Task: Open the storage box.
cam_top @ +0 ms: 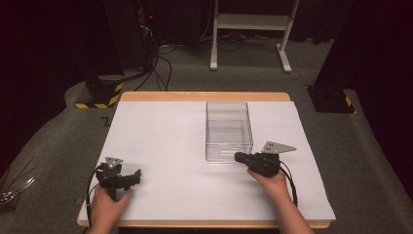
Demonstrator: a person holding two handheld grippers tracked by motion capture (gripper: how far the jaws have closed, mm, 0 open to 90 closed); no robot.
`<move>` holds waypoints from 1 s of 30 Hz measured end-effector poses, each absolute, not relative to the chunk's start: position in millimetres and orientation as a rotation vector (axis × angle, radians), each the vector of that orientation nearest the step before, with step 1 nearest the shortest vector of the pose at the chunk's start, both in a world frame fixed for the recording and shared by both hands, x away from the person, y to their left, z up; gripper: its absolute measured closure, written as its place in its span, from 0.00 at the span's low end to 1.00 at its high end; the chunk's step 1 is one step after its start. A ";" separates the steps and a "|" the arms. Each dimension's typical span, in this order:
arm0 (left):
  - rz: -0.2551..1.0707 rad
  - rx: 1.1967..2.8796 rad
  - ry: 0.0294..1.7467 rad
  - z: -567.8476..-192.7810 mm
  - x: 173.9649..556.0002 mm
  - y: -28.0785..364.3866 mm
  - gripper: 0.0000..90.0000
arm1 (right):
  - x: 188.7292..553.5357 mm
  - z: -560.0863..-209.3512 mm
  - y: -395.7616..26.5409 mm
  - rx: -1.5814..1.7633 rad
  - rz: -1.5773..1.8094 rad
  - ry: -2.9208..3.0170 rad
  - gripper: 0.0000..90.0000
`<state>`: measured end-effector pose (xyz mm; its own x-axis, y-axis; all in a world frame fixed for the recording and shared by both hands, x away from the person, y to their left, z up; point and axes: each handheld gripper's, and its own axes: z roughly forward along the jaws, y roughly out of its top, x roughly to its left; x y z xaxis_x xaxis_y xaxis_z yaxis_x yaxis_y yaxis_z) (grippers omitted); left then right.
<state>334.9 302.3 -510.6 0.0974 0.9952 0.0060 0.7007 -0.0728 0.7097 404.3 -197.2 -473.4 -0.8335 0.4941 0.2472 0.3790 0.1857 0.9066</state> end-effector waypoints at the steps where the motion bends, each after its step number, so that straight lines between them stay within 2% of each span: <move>1: 0.696 1.832 1.659 -510.6 334.9 302.2 0.00 | 403.2 -473.2 -197.2 0.860 1.741 2.340 0.92; 30: 0.696 1.833 1.659 -510.6 335.0 302.2 0.00 | 379.6 -473.9 -201.1 0.820 1.755 2.367 0.93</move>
<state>335.0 302.2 -510.6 0.0972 0.9952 0.0056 0.7011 -0.0724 0.7094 379.6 -201.1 -473.9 -0.8531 0.4619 0.2427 0.3664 0.1992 0.9089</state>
